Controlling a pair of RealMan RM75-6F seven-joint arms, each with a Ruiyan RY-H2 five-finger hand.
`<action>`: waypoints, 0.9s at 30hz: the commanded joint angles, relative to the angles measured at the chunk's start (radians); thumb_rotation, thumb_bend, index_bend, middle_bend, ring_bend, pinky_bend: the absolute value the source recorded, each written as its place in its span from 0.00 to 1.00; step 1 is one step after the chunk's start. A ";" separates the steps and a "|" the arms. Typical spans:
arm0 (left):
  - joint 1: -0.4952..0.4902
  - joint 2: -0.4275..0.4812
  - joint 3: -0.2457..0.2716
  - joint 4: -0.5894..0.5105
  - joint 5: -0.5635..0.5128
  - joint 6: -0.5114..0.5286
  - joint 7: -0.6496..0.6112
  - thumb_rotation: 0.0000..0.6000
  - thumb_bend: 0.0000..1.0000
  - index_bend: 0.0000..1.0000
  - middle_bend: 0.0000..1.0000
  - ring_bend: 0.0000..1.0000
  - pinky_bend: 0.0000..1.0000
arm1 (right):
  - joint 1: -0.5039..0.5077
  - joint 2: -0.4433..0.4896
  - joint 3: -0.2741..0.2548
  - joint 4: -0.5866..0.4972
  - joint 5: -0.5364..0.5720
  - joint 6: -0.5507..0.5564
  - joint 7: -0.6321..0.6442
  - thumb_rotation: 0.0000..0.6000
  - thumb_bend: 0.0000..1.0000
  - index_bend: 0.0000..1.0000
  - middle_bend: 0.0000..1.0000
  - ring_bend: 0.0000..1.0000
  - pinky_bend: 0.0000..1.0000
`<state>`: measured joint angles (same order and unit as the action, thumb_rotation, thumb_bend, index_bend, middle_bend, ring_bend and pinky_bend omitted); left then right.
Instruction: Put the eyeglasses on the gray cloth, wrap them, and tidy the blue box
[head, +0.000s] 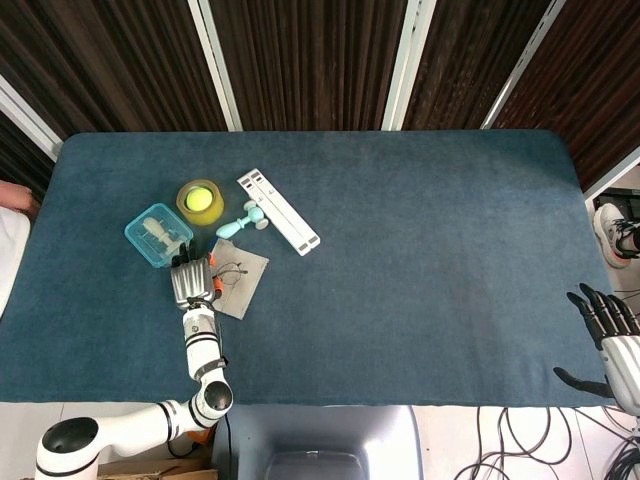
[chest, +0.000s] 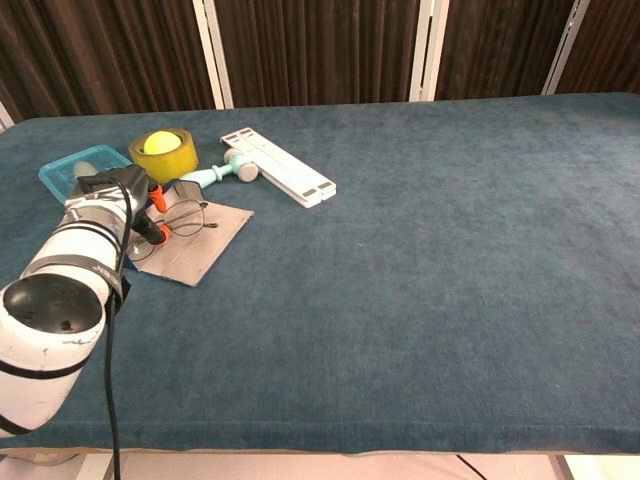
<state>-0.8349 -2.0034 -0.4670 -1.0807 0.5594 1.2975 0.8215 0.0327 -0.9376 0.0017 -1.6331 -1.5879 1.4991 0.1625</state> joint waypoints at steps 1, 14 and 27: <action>0.002 -0.006 0.009 0.008 0.017 0.006 -0.005 1.00 0.39 0.05 0.00 0.00 0.14 | 0.000 0.001 0.000 0.001 0.001 0.000 0.002 1.00 0.25 0.03 0.00 0.00 0.00; 0.009 -0.040 0.041 0.060 0.112 -0.005 -0.059 1.00 0.39 0.00 0.00 0.00 0.17 | 0.001 0.007 0.000 0.000 0.004 -0.005 0.011 1.00 0.25 0.03 0.00 0.00 0.00; -0.032 -0.069 -0.017 0.148 0.061 -0.079 0.014 1.00 0.39 0.00 0.00 0.00 0.15 | -0.002 0.013 0.002 0.003 0.006 0.002 0.029 1.00 0.25 0.03 0.00 0.00 0.00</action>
<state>-0.8615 -2.0694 -0.4785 -0.9392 0.6201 1.2218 0.8380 0.0310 -0.9252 0.0036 -1.6297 -1.5823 1.5008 0.1912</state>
